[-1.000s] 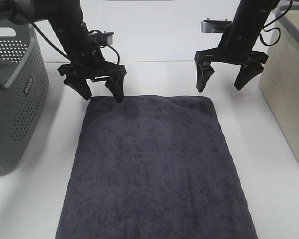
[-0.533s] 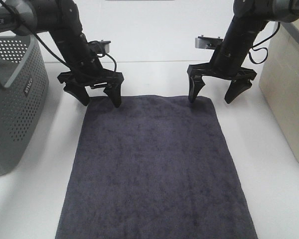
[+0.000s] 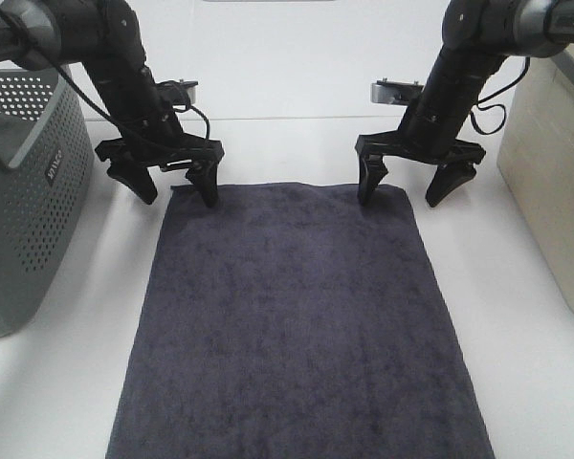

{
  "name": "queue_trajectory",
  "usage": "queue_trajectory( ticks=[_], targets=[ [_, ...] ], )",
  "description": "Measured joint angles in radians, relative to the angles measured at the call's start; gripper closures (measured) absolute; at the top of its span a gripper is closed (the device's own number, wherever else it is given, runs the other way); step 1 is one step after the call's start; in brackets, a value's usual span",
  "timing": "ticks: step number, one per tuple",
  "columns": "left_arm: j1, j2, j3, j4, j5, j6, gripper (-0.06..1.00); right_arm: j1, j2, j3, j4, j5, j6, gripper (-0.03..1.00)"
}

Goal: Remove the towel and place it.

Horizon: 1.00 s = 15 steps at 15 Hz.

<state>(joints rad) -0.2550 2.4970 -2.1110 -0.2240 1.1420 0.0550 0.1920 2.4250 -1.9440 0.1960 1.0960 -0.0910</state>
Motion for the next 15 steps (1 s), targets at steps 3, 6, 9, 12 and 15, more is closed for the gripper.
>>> queue_trajectory(
  ticks=[3,6,9,12,15],
  targets=[
    [0.013,0.000,0.000,0.011,-0.030,-0.006,0.09,0.000,0.015,0.000,0.015,-0.019,0.000,0.01],
    [0.014,0.000,0.000,0.011,-0.049,-0.006,0.09,0.000,0.015,0.000,0.024,-0.026,0.000,0.01],
    [0.014,0.008,0.000,0.011,-0.051,-0.006,0.09,0.000,0.015,0.000,0.024,-0.028,0.000,0.01],
    [0.014,0.030,-0.003,0.002,-0.053,-0.006,0.09,0.000,0.015,0.000,0.027,-0.039,0.000,0.02],
    [0.014,0.035,-0.006,0.001,-0.048,-0.006,0.09,0.000,0.015,0.000,0.027,-0.062,0.000,0.02]
  ],
)
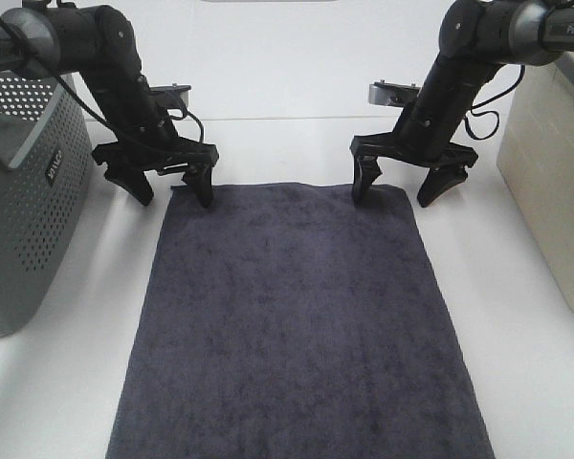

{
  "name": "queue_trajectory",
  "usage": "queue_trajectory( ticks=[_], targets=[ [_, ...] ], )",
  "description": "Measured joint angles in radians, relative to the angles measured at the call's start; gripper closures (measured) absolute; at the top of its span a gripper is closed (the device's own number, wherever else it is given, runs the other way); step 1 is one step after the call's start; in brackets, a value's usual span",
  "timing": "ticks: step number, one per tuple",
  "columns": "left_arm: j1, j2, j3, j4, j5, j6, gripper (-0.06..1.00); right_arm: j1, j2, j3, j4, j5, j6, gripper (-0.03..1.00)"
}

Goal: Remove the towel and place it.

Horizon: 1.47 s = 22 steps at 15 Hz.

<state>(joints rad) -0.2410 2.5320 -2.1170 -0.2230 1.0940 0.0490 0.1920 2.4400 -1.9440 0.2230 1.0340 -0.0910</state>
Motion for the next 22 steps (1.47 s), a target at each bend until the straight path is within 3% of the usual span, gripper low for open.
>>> queue_trajectory(
  ticks=[4,7,9,11,13,14,15,16,19,22],
  targets=[
    [0.003,0.003,0.000,-0.014,0.001,0.000,0.11,0.000,0.000,0.000,0.007,-0.019,0.000,0.02],
    [-0.004,0.015,-0.011,-0.080,0.000,0.000,0.15,0.000,0.000,0.000,0.019,-0.026,0.000,0.02],
    [-0.036,0.017,-0.011,-0.093,-0.017,0.003,0.17,0.000,0.002,0.000,0.057,-0.029,0.000,0.08],
    [-0.068,0.024,-0.013,-0.106,-0.029,-0.008,0.23,0.000,0.003,0.000,0.077,-0.029,0.000,0.26],
    [-0.090,0.026,-0.013,-0.112,-0.043,-0.038,0.41,0.000,0.006,0.000,0.086,-0.028,0.000,0.54],
    [-0.103,0.035,-0.013,-0.112,-0.065,-0.042,0.71,0.000,0.006,0.000,0.085,-0.028,-0.003,0.82],
    [-0.105,0.037,-0.013,-0.112,-0.073,-0.042,0.86,0.000,0.006,0.000,0.082,-0.028,-0.017,0.92],
    [-0.105,0.037,-0.013,-0.111,-0.074,-0.042,0.92,0.000,0.006,0.000,0.072,-0.028,-0.025,0.97],
    [-0.110,0.036,-0.013,-0.076,-0.076,-0.043,0.92,0.000,0.006,0.000,0.062,-0.044,-0.037,0.97],
    [-0.117,0.024,-0.011,0.015,-0.098,-0.043,0.92,0.000,-0.007,0.000,0.057,-0.113,-0.050,0.97]
  ],
)
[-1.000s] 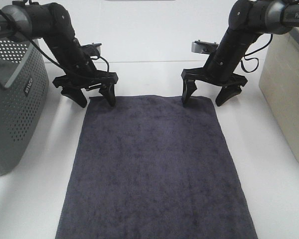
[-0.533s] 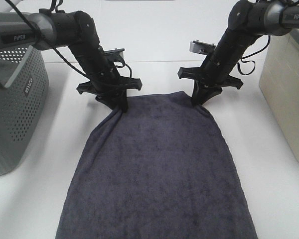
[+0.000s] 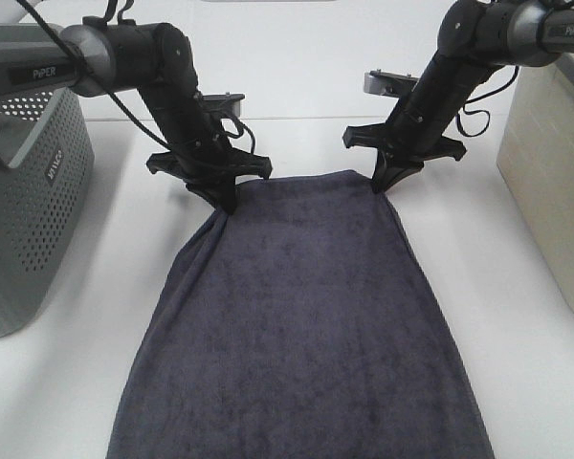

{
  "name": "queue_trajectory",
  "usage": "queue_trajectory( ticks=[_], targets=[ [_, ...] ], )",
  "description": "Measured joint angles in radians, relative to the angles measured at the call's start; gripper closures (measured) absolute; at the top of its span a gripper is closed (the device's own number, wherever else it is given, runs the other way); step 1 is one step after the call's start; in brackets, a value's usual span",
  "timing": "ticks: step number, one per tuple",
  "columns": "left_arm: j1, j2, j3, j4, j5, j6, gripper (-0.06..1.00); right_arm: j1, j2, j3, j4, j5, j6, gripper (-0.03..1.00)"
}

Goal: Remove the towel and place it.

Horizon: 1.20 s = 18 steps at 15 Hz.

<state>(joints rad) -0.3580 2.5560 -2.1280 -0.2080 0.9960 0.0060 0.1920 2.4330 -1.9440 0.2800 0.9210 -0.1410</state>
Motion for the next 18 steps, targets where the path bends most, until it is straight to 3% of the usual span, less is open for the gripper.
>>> queue_trajectory(
  ticks=[3,8,18],
  targets=[
    [0.001,-0.009,-0.004,0.104,-0.074,0.000,0.92,0.001,-0.015,-0.046,-0.005,-0.025,-0.040,0.97],
    [0.004,-0.009,-0.159,0.186,-0.130,0.000,0.92,0.001,-0.016,-0.147,-0.086,-0.097,-0.048,0.97],
    [0.015,-0.009,-0.187,0.251,-0.410,0.000,0.92,0.001,-0.016,-0.151,-0.129,-0.338,-0.054,0.97]
  ],
)
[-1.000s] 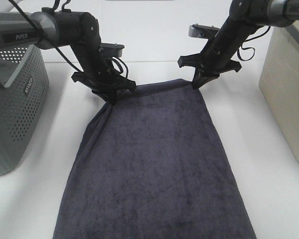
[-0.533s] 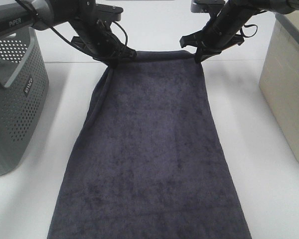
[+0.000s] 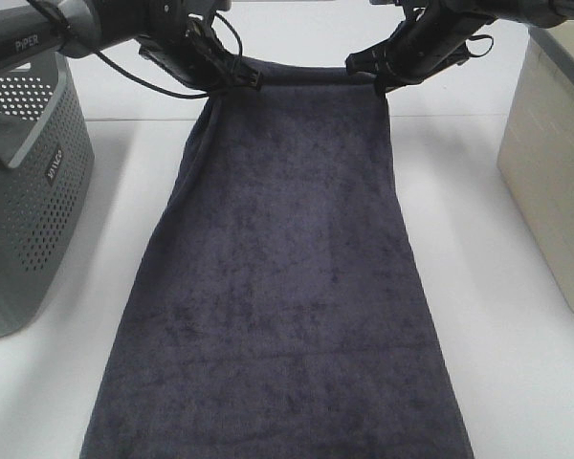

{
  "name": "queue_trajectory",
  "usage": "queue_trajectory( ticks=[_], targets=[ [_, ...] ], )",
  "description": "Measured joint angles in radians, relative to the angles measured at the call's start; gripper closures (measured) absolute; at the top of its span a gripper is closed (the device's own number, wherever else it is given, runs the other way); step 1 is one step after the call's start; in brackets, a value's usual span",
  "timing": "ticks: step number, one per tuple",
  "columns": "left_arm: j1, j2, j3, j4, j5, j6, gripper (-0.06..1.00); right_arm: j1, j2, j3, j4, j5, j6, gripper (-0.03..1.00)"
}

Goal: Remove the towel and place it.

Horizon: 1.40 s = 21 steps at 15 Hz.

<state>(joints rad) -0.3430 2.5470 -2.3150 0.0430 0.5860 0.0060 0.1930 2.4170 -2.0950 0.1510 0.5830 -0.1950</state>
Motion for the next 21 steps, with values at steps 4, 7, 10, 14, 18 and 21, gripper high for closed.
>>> queue_trajectory(
  ticks=[4,7,10,14,18,21],
  targets=[
    [0.000,0.000,0.000,0.038,-0.066,0.000,0.92,0.000,0.000,0.000,-0.002,-0.077,0.000,0.97],
    [0.000,0.016,0.000,0.049,-0.089,0.000,0.93,0.000,0.000,0.000,-0.002,-0.135,-0.027,0.97],
    [0.000,0.033,0.000,0.053,-0.096,0.000,0.93,0.000,0.003,0.000,-0.002,-0.161,-0.048,0.97],
    [0.000,0.045,0.000,0.081,-0.130,-0.006,0.93,0.000,0.034,0.000,0.001,-0.199,-0.053,0.97],
    [0.006,0.065,0.000,0.101,-0.177,-0.006,0.93,0.000,0.061,0.000,0.001,-0.238,-0.053,0.97],
    [0.006,0.103,0.000,0.101,-0.188,-0.006,0.93,0.000,0.090,0.000,0.005,-0.253,-0.053,0.97]
  ],
)
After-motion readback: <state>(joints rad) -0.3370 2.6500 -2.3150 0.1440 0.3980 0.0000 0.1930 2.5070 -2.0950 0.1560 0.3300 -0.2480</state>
